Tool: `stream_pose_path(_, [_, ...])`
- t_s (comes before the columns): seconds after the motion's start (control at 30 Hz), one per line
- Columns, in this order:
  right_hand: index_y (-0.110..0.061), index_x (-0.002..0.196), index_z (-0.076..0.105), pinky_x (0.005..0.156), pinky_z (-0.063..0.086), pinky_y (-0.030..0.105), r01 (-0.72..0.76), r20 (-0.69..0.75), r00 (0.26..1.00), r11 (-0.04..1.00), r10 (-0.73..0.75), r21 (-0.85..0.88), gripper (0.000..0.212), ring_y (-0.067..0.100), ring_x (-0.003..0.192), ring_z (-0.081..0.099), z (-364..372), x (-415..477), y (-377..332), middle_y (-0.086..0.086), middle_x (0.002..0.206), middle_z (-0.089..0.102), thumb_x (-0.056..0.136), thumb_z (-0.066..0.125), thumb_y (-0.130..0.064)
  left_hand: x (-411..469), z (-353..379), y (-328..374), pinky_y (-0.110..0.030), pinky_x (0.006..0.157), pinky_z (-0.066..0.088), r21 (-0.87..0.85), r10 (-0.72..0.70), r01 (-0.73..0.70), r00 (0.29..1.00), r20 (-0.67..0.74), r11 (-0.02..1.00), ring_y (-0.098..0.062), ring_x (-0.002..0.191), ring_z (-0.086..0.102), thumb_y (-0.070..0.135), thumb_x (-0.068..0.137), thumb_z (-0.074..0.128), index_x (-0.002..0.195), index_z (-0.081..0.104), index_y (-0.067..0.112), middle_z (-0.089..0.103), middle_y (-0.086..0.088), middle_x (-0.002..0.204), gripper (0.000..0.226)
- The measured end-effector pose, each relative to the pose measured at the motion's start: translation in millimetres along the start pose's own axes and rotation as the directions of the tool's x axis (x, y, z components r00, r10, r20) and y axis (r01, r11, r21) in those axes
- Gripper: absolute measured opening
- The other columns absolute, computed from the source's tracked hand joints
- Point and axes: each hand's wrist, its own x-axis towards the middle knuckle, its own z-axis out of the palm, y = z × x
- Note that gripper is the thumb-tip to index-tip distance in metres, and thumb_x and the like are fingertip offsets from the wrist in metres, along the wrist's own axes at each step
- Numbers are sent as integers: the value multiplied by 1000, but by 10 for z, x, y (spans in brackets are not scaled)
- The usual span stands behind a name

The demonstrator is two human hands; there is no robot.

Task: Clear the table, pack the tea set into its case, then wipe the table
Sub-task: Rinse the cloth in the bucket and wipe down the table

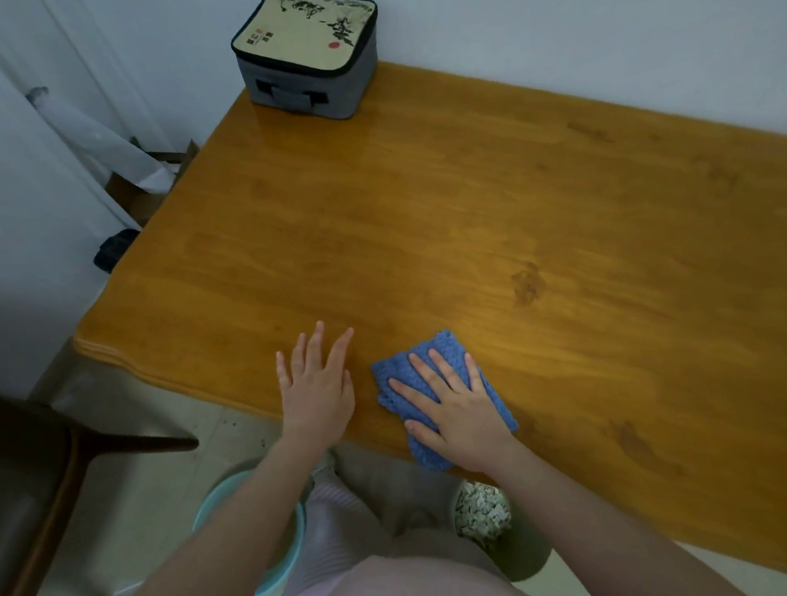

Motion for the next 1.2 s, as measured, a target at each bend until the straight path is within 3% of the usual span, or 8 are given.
stream_pose_path(0.13, [-45,152,13,118,-8,53,-102,-7,994,969,106,223,59,12,150,-5,-157,-64,2,-12,163,1,97,20,-66,-105,57,140,-46,112,22,-14,115,-115,993,0,993,-30,138,32,34,94,50,129,54,28,42,-6,146,36])
stream_pose_path(0.23, [-31,149,36,116,23,42,-218,-225,920,896,321,386,55,17,141,31,-346,-54,117,-3,152,38,99,45,-50,-111,35,257,-40,101,32,-15,125,-125,992,29,992,-26,124,41,52,91,50,119,58,27,47,-2,130,39])
stream_pose_path(0.3, [-23,143,45,104,36,36,-342,-268,860,881,434,326,51,21,126,45,-428,-18,273,1,136,53,97,53,-43,-90,13,343,-37,98,32,19,102,-104,990,94,994,-23,120,39,62,88,47,120,54,29,44,0,125,47])
stream_pose_path(0.43, [-20,127,55,97,37,35,-518,-39,852,851,522,86,52,24,118,44,-513,66,413,3,125,55,90,56,-56,-72,7,511,-36,96,33,93,36,-51,988,152,994,-23,117,39,62,85,52,121,48,24,44,-1,121,52])
stream_pose_path(0.7, [-19,99,56,86,38,33,-481,-44,866,853,499,205,12,22,107,51,-550,179,280,2,105,60,92,60,-29,-44,53,651,-33,91,34,32,114,-124,971,211,992,-21,114,47,28,96,47,113,49,21,55,0,117,19])
stream_pose_path(0.83, [-25,75,45,65,37,34,-479,40,790,575,612,663,28,21,75,53,-682,138,399,-5,73,53,86,66,-10,58,-146,516,-32,62,30,-301,178,-103,956,234,948,-23,79,53,16,91,52,89,41,19,49,5,75,12])
stream_pose_path(1.0, [-18,100,60,65,45,30,-292,34,808,350,589,890,31,16,70,56,-1131,361,520,2,74,61,81,72,4,505,-663,483,-34,71,49,-611,193,-31,961,201,791,-17,80,58,11,83,66,99,49,23,56,2,88,27])
stream_pose_path(1.2, [-13,98,68,68,41,14,-128,-198,822,514,533,848,27,11,77,60,-1674,753,646,-3,77,66,78,74,4,1127,-1206,459,-28,76,48,-597,261,-188,965,37,780,-10,81,55,-2,74,70,132,50,25,55,2,89,66])
